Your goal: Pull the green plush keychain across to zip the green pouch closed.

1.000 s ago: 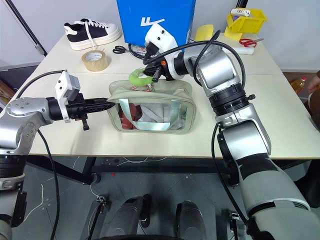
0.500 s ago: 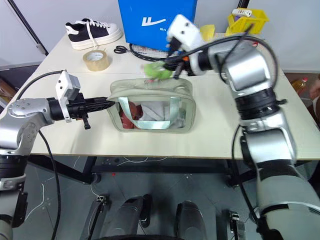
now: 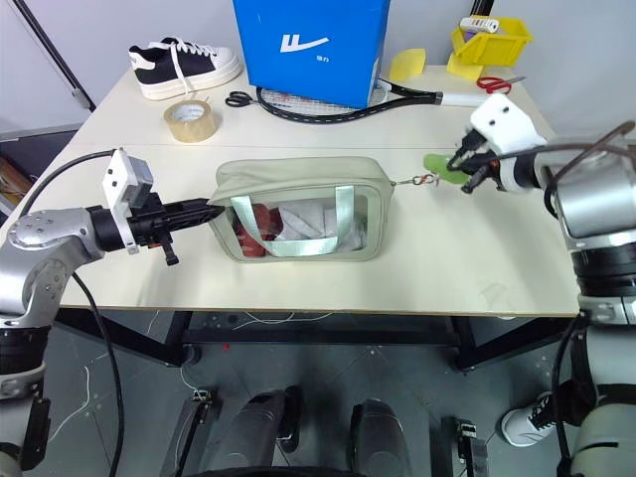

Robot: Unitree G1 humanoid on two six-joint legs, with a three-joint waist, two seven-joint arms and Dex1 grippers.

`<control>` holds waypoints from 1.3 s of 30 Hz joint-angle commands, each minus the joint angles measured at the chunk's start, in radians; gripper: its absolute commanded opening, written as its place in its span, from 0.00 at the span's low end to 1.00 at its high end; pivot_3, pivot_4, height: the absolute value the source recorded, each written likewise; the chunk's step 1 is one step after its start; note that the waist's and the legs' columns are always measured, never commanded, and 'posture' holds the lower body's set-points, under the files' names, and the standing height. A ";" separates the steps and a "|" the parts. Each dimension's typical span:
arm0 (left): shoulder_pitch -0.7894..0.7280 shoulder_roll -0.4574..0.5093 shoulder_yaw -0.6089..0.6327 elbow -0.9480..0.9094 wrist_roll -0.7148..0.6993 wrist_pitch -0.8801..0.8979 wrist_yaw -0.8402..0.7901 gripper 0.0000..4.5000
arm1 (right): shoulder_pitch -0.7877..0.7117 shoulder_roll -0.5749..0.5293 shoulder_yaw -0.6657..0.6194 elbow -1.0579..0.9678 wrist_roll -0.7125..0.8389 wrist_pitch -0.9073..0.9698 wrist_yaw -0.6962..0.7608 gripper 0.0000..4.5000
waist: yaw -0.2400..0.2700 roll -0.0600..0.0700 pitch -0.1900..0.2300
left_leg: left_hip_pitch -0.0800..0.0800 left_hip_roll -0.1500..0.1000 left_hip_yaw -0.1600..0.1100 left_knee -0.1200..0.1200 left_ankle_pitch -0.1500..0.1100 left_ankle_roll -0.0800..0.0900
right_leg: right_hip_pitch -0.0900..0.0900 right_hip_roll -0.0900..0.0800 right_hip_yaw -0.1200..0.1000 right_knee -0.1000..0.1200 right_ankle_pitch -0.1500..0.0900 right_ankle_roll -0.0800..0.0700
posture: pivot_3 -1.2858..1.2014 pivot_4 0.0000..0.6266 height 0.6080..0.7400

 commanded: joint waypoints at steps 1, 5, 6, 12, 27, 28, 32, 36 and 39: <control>0.014 0.016 0.038 0.001 0.003 0.019 0.031 0.00 | 0.081 -0.034 0.000 -0.037 -0.071 -0.001 -0.058 0.01 | 0.000 0.000 0.000 | 0.000 0.000 0.000 0.000 0.000 0.000 | 0.000 0.000 0.000 0.000 0.000 0.000 | 0.52 0.24 0.82; 0.016 0.011 0.037 -0.008 -0.003 0.025 0.043 0.00 | 0.190 0.030 0.017 -0.204 -0.011 0.072 -0.030 0.01 | 0.000 0.000 0.000 | 0.000 0.000 -0.001 -0.001 0.000 0.000 | 0.001 0.000 0.000 0.000 0.000 0.000 | 0.52 0.24 0.82; 0.015 0.010 0.037 -0.009 -0.005 0.029 0.047 0.00 | 0.206 0.043 0.021 -0.230 -0.009 0.087 -0.033 0.01 | -0.001 0.000 0.000 | 0.000 0.000 -0.001 -0.001 0.000 0.000 | 0.001 0.000 0.000 0.000 0.000 0.000 | 0.52 0.24 0.82; 0.013 0.010 0.043 -0.021 -0.020 0.042 0.066 0.00 | 0.249 0.093 0.047 -0.241 -0.036 0.104 -0.068 0.01 | 0.000 0.000 0.000 | 0.001 0.001 -0.001 0.000 0.000 0.000 | 0.001 0.001 0.000 0.000 0.000 0.000 | 0.52 0.24 0.82; 0.033 0.006 0.034 -0.069 -0.049 0.044 0.086 0.00 | 0.149 0.144 -0.005 -0.242 0.035 0.138 -0.026 0.29 | -0.001 0.000 0.000 | 0.001 0.001 -0.001 0.000 0.000 0.000 | 0.002 0.001 0.000 -0.001 0.000 0.000 | 0.52 0.24 0.82; 0.031 0.008 0.032 -0.072 -0.050 0.043 0.083 0.00 | 0.138 0.143 -0.029 -0.258 0.068 0.159 -0.005 0.42 | 0.000 0.000 0.000 | 0.001 0.001 -0.001 0.000 0.000 0.000 | 0.002 0.001 0.000 -0.001 0.000 0.000 | 0.52 0.24 0.82; 0.009 0.026 0.014 -0.069 -0.055 0.039 0.037 0.00 | 0.082 0.109 -0.154 -0.285 0.199 0.226 0.074 0.83 | 0.001 0.000 0.000 | 0.001 0.001 -0.001 0.000 0.000 0.000 | 0.002 0.001 0.000 -0.002 0.000 0.000 | 0.52 0.24 0.82; -0.043 0.051 0.024 -0.050 -0.108 0.098 -0.022 0.24 | 0.060 0.030 -0.221 -0.248 0.264 0.209 0.139 1.00 | 0.014 0.000 0.000 | 0.000 0.001 -0.001 0.000 -0.001 0.001 | 0.003 0.001 -0.001 -0.005 0.000 0.000 | 0.52 0.24 0.82; -0.063 0.107 0.055 -0.029 -0.127 0.097 -0.093 0.56 | 0.048 0.001 -0.262 -0.248 0.321 0.209 0.176 1.00 | 0.013 0.000 0.000 | 0.000 0.001 -0.001 -0.001 -0.001 0.002 | 0.003 0.002 -0.001 -0.007 0.001 0.001 | 0.52 0.24 0.82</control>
